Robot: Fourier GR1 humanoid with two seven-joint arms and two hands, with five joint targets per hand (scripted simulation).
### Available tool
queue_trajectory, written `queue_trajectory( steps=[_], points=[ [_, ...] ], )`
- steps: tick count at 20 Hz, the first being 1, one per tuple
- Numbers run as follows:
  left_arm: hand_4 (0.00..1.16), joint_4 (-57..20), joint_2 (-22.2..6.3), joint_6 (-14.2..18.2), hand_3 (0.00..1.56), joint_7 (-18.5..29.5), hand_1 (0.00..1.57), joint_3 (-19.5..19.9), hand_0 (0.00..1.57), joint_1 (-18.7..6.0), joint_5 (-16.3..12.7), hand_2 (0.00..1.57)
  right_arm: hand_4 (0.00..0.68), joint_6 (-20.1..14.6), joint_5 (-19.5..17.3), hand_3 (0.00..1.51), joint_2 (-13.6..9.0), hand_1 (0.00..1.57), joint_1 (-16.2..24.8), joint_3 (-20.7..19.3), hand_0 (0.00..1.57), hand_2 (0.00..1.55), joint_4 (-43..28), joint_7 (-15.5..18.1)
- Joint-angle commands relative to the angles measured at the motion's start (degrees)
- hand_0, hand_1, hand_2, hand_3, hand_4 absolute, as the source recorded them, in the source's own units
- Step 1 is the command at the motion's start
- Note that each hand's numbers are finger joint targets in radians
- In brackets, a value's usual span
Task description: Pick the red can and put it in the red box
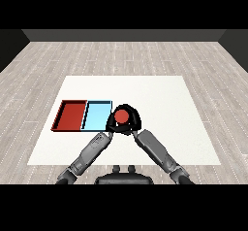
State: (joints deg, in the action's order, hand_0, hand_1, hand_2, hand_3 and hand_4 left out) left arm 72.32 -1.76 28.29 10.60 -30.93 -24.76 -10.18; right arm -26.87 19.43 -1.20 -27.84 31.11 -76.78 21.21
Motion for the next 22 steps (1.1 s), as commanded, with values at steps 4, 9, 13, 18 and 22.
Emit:
queue_trajectory(
  steps=[4,9,13,18,22],
  points=[
    [0.85,-4.5,1.7,5.0,1.36,-2.6,1.57,-2.3,1.57,-5.7,-0.8,1.48,0.56,0.2,1.2,1.39,1.1,1.5,1.0,1.9,1.5,1.44,-0.6,1.6],
    [0.87,-2.3,1.7,3.5,1.4,-2.5,1.57,0.9,1.57,-4.1,1.3,1.51,0.544,-1.0,-2.9,1.4,1.2,1.52,2.9,2.5,1.52,1.46,-3.7,0.0],
    [0.91,1.7,1.7,4.7,1.42,-2.8,1.57,-1.0,1.57,-2.5,0.0,1.53,0.547,-2.2,-0.8,1.4,1.2,1.51,2.4,3.3,1.51,1.46,-3.7,0.9],
    [1.14,0.9,1.7,4.9,1.49,0.0,1.57,-1.2,1.57,-1.3,-0.4,1.57,0.0,3.9,0.1,0.0,1.1,0.76,2.1,-0.5,0.76,0.61,-7.0,-3.7],
    [1.14,1.1,1.7,4.9,1.49,-0.1,1.57,-1.2,1.57,-1.2,-0.3,1.57,0.0,5.4,-0.6,0.0,1.2,0.0,1.4,-1.0,0.0,0.0,-4.0,-0.8]
  ],
)
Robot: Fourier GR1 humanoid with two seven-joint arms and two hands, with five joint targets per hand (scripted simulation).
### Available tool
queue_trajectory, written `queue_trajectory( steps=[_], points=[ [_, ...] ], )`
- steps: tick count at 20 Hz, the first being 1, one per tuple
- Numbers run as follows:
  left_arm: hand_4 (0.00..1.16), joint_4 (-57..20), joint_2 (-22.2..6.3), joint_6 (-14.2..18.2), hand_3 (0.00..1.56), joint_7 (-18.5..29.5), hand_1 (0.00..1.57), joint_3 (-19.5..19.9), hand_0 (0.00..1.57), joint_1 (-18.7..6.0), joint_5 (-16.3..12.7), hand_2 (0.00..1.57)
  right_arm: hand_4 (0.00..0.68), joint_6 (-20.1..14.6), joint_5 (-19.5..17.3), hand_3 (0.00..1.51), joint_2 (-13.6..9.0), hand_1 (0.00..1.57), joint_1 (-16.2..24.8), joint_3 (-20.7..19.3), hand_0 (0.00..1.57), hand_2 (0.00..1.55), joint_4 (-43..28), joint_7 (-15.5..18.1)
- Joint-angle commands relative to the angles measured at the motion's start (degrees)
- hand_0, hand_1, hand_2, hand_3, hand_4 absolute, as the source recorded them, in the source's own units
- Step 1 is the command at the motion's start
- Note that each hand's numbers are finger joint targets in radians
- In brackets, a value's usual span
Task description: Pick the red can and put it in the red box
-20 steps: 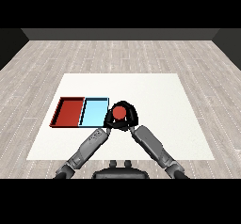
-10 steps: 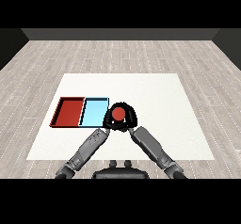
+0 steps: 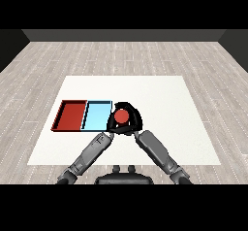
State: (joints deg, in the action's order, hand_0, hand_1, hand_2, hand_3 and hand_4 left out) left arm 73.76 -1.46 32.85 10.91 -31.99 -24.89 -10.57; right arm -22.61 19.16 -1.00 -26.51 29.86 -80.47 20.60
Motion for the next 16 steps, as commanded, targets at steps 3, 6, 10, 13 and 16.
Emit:
queue_trajectory(
  steps=[3,6,10,13,16],
  points=[
    [1.15,-3.9,1.4,-0.3,1.49,-1.3,1.57,3.2,1.57,-6.5,-1.5,1.57,0.0,2.9,-3.0,0.0,0.3,0.0,1.2,-1.9,0.0,0.0,-2.2,-0.5],
    [1.15,-1.8,1.4,0.2,1.49,-0.2,1.57,1.1,1.57,-2.6,0.8,1.57,0.0,2.2,-3.8,0.0,1.0,0.0,-0.7,-4.1,0.0,0.0,-1.9,-2.6],
    [1.15,7.9,-1.1,-0.1,1.49,-4.4,1.57,-0.5,1.57,5.4,4.4,1.57,0.0,0.3,-6.4,0.0,1.0,0.0,-0.7,-3.4,0.0,0.0,0.4,-1.9],
    [1.14,0.0,0.5,-4.2,1.48,1.0,1.57,3.9,1.57,3.3,3.1,1.57,0.0,2.3,-6.0,0.0,-2.7,0.0,1.5,-7.2,0.0,0.0,-4.6,-2.3],
    [1.14,-0.1,1.4,-3.6,1.49,1.6,1.57,3.0,1.57,4.5,1.3,1.57,0.0,-2.8,-7.8,0.0,-3.4,0.0,0.2,-7.5,0.0,0.0,-15.6,-10.0]
  ],
)
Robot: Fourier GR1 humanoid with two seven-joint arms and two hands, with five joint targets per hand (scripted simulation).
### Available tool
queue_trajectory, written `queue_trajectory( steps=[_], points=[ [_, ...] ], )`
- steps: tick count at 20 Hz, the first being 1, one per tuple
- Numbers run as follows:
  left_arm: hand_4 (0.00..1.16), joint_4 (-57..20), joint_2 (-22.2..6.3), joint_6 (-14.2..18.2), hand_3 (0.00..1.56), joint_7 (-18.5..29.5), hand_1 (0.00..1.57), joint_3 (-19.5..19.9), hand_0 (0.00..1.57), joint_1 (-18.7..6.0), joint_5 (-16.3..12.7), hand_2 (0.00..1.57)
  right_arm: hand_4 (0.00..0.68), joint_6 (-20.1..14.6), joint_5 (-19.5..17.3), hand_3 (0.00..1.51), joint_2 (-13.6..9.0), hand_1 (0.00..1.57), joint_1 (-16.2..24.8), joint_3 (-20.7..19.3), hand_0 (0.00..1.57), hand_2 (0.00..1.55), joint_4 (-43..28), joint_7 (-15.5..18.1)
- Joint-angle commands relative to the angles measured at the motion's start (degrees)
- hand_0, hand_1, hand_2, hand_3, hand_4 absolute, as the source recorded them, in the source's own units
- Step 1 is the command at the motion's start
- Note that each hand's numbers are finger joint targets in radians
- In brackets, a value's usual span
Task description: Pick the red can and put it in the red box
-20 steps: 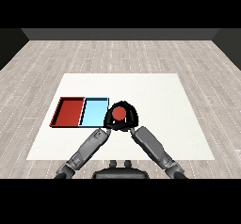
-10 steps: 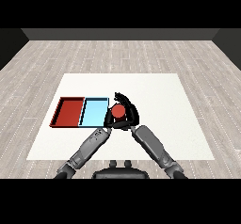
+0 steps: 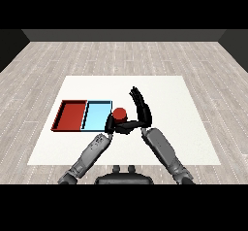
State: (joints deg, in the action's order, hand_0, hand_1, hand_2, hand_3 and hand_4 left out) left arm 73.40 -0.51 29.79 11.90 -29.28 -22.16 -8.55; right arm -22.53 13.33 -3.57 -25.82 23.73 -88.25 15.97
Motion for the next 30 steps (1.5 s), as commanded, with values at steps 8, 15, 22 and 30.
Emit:
queue_trajectory(
  steps=[8,15,22,30],
  points=[
    [1.13,6.4,-2.7,1.7,1.46,-5.4,1.57,2.0,1.57,1.8,2.5,1.57,0.0,-0.2,-1.0,0.0,-5.7,0.0,6.8,-9.2,0.0,0.0,-18.1,-5.1],
    [1.12,10.4,-10.0,-1.1,1.46,-7.4,1.57,8.2,1.57,0.9,3.5,1.57,0.0,9.2,6.2,0.0,-9.2,0.0,15.9,-18.3,0.0,0.0,-11.5,1.7],
    [1.12,12.7,-15.2,-0.8,1.42,-12.8,1.57,11.0,1.57,2.1,7.4,1.56,0.0,12.8,4.4,0.0,-11.4,0.0,22.7,-20.8,0.0,0.0,-4.6,5.5],
    [1.11,-3.1,-23.7,-6.6,1.39,-10.3,1.44,20.4,1.44,-4.6,9.5,1.46,0.0,13.9,3.8,0.0,-9.7,0.0,23.2,-20.9,0.0,0.0,0.2,6.5]
  ],
)
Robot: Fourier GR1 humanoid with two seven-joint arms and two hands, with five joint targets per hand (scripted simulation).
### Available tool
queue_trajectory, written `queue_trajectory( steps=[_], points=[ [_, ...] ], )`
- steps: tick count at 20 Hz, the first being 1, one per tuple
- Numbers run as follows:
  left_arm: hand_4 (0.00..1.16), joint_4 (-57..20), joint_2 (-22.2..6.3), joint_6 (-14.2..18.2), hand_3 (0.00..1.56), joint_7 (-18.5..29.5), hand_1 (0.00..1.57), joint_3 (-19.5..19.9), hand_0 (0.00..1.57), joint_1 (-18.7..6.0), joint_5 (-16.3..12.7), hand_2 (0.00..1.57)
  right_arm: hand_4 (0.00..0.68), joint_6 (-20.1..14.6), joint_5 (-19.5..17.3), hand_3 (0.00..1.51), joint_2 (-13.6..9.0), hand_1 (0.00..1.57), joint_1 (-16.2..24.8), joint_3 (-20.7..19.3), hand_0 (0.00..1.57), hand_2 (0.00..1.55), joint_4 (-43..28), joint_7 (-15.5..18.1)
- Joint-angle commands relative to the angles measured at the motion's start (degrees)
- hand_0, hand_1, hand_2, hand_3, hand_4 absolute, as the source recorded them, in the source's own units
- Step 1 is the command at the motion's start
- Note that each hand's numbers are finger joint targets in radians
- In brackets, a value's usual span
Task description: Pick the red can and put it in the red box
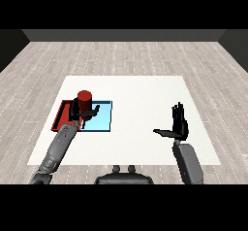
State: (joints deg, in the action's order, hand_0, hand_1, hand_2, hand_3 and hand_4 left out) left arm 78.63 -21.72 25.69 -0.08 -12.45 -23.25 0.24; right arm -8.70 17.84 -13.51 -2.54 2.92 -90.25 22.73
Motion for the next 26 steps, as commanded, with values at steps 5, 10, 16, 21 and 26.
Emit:
queue_trajectory(
  steps=[5,10,16,21,26],
  points=[
    [1.09,-23.4,-6.5,-4.9,1.44,4.5,1.57,9.2,1.57,-4.5,-0.3,1.53,0.0,0.1,-0.7,0.0,0.7,0.0,1.5,-1.2,0.0,0.0,3.0,1.9],
    [1.09,-40.2,-5.1,-5.3,1.49,9.2,1.57,12.3,1.57,-6.7,0.0,1.57,0.0,2.1,-0.6,0.0,-0.2,0.0,-1.0,-2.5,0.0,0.0,5.0,3.3],
    [1.05,-59.0,-4.2,-0.8,1.43,9.1,1.39,13.2,1.39,-14.4,4.4,1.44,0.0,2.4,-3.1,0.0,1.3,0.0,0.0,-1.0,0.0,0.0,6.2,7.8],
    [0.66,-68.7,-4.0,0.8,0.0,7.1,0.53,12.3,0.53,-17.4,7.4,0.62,0.0,2.5,-3.0,0.0,-0.2,0.0,0.9,-1.4,0.0,0.0,2.5,5.6],
    [0.53,-71.3,-4.8,-4.0,0.0,9.3,1.13,17.4,1.13,-17.0,2.6,1.09,0.0,1.8,-4.7,0.0,1.8,0.0,0.2,-1.1,0.0,0.0,5.7,10.1]
  ],
)
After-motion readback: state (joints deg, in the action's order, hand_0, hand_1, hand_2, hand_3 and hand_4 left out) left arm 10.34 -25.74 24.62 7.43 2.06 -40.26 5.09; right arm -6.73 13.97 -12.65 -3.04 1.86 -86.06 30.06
